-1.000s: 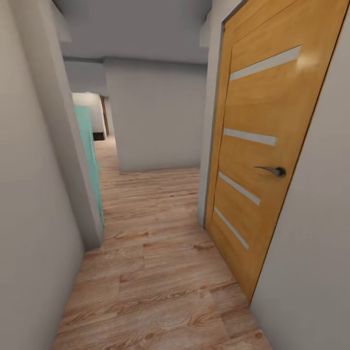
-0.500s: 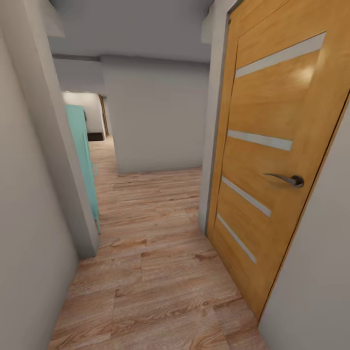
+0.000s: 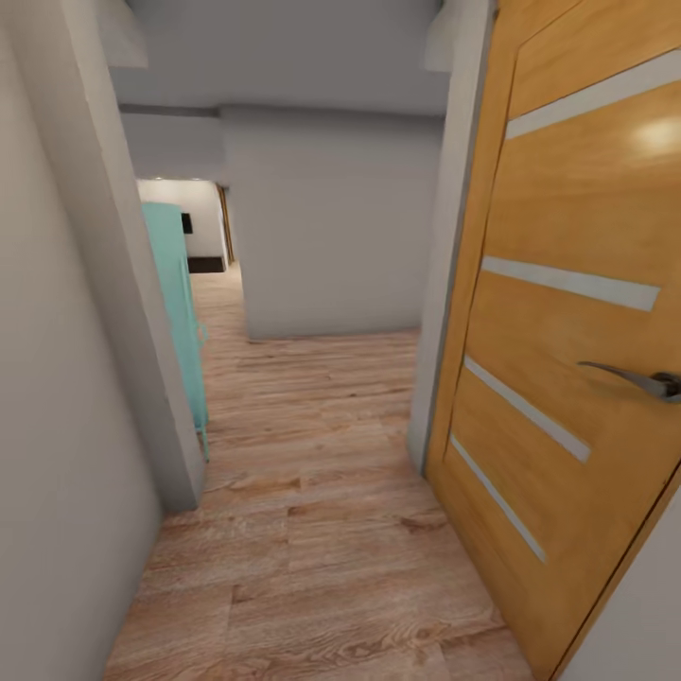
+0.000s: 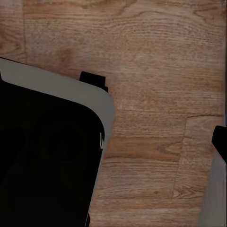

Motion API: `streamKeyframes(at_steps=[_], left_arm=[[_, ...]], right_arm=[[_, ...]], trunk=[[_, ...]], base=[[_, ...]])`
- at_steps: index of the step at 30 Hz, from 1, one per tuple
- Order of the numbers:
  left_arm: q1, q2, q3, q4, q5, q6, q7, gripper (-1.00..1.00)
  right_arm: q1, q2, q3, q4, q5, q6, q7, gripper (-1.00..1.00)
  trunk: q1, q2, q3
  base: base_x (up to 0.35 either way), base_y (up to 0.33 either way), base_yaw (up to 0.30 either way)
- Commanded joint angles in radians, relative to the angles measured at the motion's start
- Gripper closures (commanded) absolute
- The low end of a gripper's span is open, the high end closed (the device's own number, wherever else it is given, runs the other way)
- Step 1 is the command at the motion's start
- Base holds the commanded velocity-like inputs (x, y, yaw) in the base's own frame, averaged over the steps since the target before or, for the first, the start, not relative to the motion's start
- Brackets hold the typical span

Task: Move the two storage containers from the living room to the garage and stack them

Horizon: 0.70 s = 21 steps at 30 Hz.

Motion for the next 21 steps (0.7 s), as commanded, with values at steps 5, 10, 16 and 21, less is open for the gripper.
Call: streamKeyframes(at_steps=[5, 10, 16, 21], left_arm=[[0.0, 0.0, 0.001, 0.0, 0.0, -0.001, 0.0, -1.0], [0.0, 0.0, 0.001, 0.0, 0.0, -0.001, 0.0, -1.0], [0.0, 0.0, 0.001, 0.0, 0.0, -0.001, 0.0, -1.0], [0.0, 0.0, 0.001, 0.0, 0.0, 0.0, 0.0, -1.0]], right_arm=[[-0.001, 0.0, 0.008, 0.002, -0.008, -0.005, 0.0, -1.0], [-0.001, 0.0, 0.008, 0.002, -0.008, -0.005, 0.0, -1.0], [-0.001, 0.0, 0.007, 0.002, -0.009, -0.005, 0.0, -1.0], [0.0, 0.0, 0.007, 0.002, -0.009, -0.005, 0.0, -1.0]], trunk=[[0.001, 0.0, -0.004], [0.001, 0.0, -0.005], [0.001, 0.0, -0.005], [0.001, 0.0, -0.005]], base=[[0.323, 0.0, 0.266], [0.323, 0.0, 0.106], [0.323, 0.0, 0.009], [0.323, 0.0, 0.001]])
